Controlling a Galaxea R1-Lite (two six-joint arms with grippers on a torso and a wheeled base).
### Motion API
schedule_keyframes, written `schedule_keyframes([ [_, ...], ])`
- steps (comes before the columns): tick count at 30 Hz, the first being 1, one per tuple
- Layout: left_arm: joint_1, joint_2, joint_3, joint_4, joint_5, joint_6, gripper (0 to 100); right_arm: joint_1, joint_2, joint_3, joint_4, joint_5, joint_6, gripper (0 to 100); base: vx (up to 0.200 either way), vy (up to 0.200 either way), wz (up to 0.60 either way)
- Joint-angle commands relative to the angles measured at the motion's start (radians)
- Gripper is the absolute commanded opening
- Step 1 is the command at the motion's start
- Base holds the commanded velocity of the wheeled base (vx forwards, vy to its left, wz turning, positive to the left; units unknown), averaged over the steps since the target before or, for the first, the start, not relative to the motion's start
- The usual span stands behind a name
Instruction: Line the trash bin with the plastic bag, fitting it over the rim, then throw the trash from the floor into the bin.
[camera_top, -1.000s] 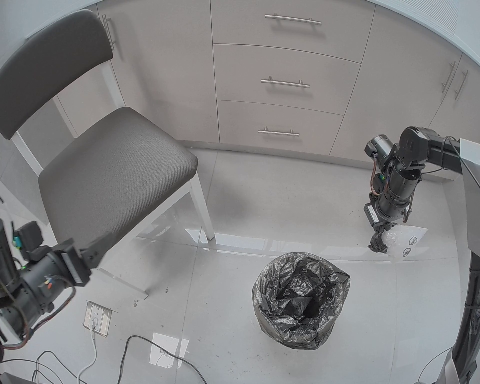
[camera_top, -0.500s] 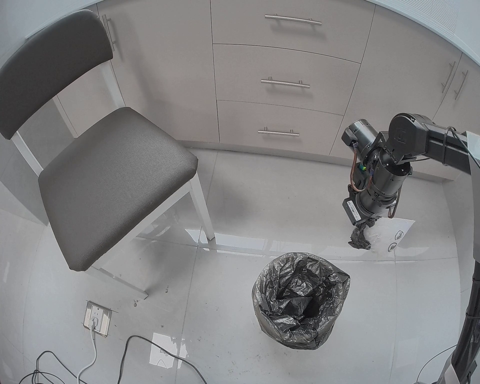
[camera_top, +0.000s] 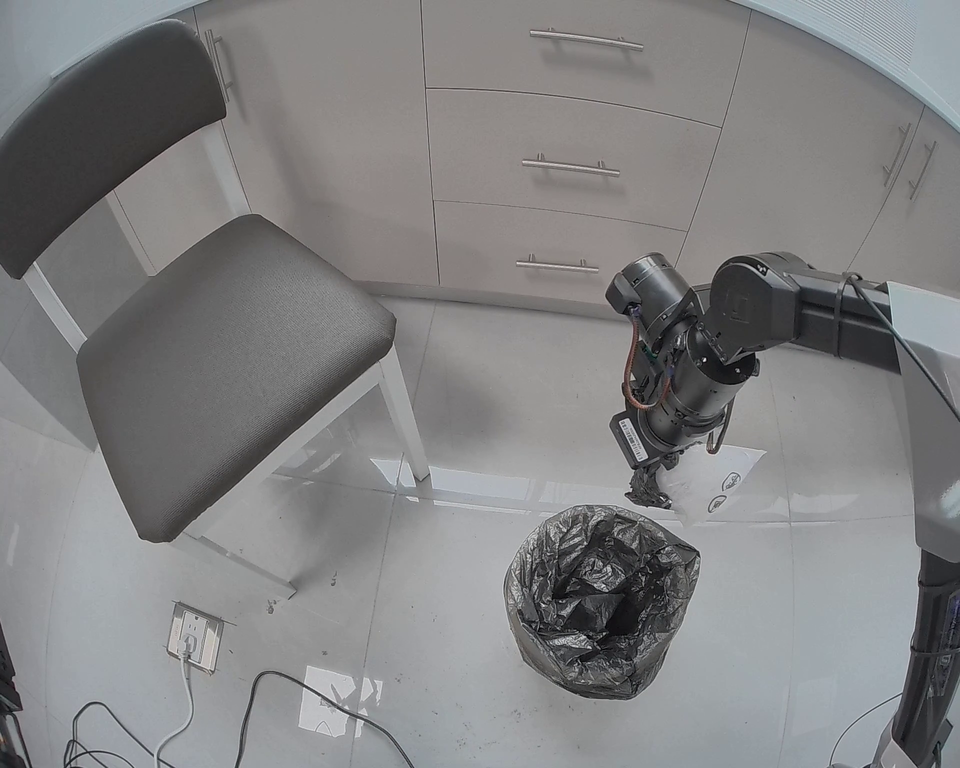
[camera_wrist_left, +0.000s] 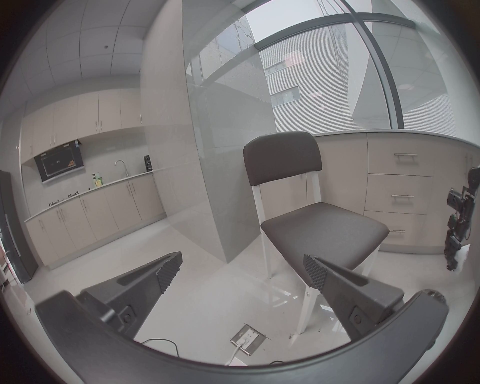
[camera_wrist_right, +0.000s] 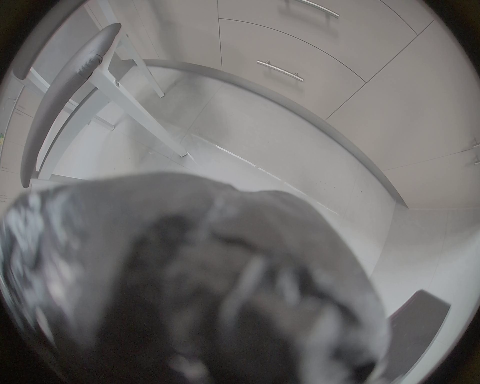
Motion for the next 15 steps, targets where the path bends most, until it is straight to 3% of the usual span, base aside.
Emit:
schedule_keyframes([
  [1, 0.036, -0.064, 0.041, -0.005, -0.001, 0.036, 100, 0.005, 0.038, 0.000, -0.027, 0.001, 0.000, 0, 0.000, 0.000, 0.00],
  [7, 0.041, -0.094, 0.144, -0.057, -0.012, 0.091, 100, 0.013, 0.061, 0.000, -0.033, 0.007, -0.002, 0, 0.000, 0.000, 0.00],
  [15, 0.041, -0.094, 0.144, 0.013, -0.147, 0.068, 100, 0.013, 0.098, 0.000, -0.034, 0.021, -0.003, 0, 0.000, 0.000, 0.00],
])
